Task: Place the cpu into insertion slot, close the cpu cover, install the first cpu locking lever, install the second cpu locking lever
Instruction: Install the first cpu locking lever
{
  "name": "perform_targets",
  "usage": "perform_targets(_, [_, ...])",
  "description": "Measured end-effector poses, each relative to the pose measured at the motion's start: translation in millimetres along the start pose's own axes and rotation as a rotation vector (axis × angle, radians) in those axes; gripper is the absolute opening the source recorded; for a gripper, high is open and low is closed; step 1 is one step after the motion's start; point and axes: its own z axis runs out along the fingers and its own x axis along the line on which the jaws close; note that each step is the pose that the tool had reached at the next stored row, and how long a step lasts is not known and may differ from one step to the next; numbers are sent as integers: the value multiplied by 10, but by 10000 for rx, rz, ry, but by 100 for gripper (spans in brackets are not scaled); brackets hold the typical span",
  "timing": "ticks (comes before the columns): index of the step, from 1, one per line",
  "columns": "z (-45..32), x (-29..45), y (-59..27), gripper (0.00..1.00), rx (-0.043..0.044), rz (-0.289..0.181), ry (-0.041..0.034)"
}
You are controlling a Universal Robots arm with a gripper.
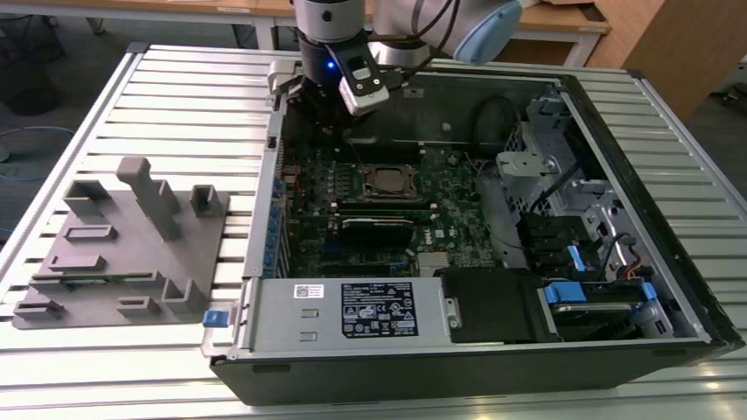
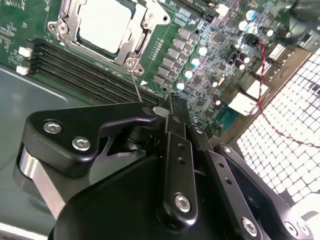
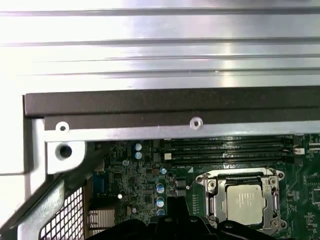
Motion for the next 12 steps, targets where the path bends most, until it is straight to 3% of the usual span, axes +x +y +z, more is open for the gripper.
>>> perform_targets(12, [38, 16, 111, 11, 0, 0, 0])
